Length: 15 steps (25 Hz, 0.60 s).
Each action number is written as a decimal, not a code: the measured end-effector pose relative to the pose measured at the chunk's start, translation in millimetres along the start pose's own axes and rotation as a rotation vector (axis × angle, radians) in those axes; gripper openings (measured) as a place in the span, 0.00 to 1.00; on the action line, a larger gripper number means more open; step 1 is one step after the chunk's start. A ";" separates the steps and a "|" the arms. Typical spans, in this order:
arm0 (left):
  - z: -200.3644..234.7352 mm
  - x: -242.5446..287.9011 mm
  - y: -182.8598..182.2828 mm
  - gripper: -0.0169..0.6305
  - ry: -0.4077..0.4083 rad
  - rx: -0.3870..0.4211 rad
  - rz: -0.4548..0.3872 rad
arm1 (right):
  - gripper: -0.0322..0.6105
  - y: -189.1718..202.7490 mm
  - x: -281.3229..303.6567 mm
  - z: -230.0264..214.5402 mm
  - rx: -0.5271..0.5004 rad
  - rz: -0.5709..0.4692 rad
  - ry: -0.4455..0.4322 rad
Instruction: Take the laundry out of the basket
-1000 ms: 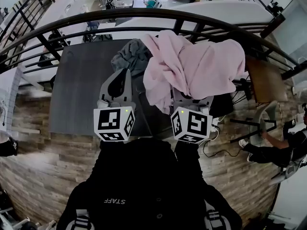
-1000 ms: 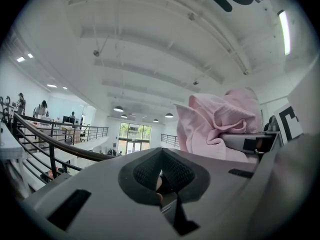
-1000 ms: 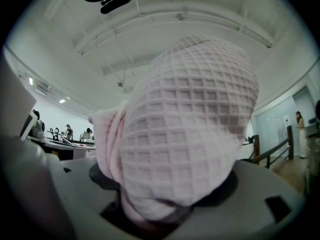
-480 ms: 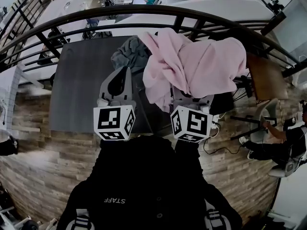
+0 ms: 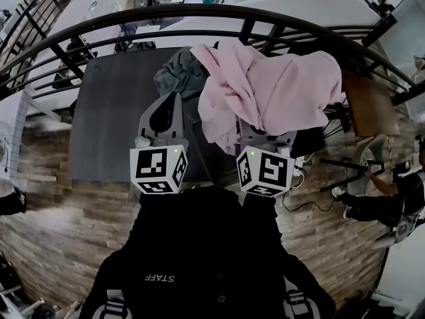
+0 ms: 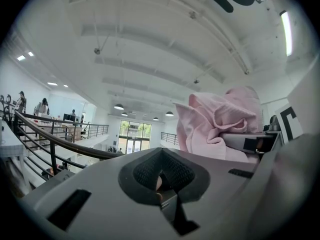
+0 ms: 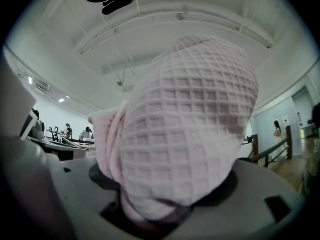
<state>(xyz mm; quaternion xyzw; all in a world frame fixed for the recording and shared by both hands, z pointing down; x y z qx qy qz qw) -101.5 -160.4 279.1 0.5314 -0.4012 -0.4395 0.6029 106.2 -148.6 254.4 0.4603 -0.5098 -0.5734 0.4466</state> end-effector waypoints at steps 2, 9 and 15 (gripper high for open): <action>-0.2 -0.5 1.7 0.03 -0.001 -0.003 0.002 | 0.66 0.7 -0.7 -0.2 -0.001 0.003 0.000; 0.8 -5.0 3.4 0.03 -0.011 -0.011 0.003 | 0.66 1.2 -4.8 -1.5 -0.002 0.007 0.003; 3.4 -5.1 3.2 0.03 -0.020 -0.020 0.003 | 0.66 -2.9 -4.1 2.0 -0.024 -0.003 0.001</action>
Point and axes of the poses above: the fingertips, and each gripper's own axes: x forward along the fingers, z to its left, y out of its underside, the point moved 6 cm from there along -x, backward along the fingers, and after that the axes turned 2 degrees about -y, right-handed, at the moved point
